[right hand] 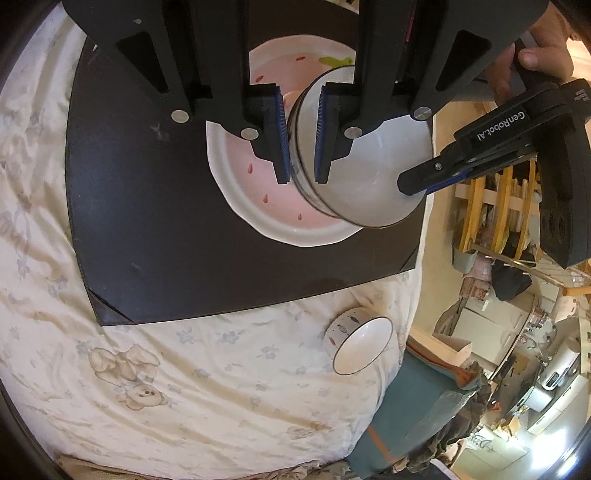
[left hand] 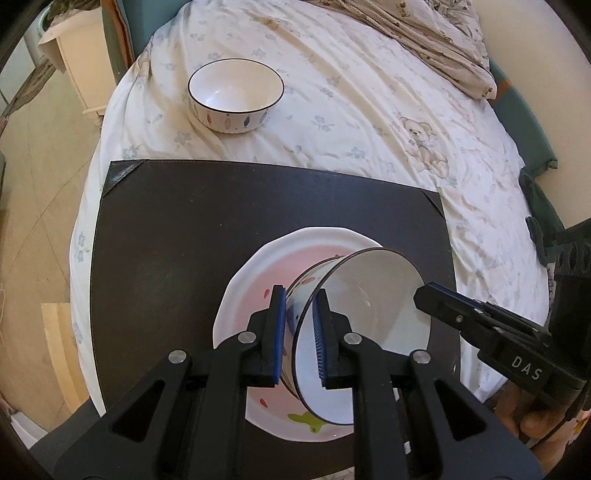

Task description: Organize plates and bowls

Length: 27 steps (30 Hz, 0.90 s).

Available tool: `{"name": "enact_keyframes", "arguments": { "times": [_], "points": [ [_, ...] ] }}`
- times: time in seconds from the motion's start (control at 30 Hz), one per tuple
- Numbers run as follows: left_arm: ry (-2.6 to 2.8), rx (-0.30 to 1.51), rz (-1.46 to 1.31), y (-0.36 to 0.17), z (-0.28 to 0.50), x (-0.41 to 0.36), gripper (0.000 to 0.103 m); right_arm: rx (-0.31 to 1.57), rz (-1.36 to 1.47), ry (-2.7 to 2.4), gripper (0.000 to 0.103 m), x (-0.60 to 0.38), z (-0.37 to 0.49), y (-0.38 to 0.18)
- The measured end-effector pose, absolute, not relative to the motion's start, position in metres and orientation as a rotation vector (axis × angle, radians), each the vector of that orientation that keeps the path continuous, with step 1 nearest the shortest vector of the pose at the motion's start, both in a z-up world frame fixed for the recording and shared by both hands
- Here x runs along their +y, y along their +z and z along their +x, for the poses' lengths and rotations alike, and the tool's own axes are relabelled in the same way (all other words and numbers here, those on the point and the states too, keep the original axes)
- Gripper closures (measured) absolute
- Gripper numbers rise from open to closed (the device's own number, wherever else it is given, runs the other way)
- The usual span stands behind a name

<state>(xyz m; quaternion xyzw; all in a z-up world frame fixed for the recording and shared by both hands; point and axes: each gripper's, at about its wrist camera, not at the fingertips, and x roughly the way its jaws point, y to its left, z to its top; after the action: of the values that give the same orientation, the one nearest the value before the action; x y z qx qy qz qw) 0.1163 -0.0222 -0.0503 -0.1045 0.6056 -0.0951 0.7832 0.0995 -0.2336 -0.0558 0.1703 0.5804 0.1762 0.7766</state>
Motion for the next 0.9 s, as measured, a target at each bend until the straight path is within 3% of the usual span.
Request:
{"name": "enact_keyframes", "arguments": {
  "times": [0.9],
  "points": [
    [-0.226, 1.362, -0.315, -0.048, 0.11, -0.008, 0.095, 1.36, 0.419, 0.44, 0.09, -0.243, 0.084, -0.055]
  ]
}}
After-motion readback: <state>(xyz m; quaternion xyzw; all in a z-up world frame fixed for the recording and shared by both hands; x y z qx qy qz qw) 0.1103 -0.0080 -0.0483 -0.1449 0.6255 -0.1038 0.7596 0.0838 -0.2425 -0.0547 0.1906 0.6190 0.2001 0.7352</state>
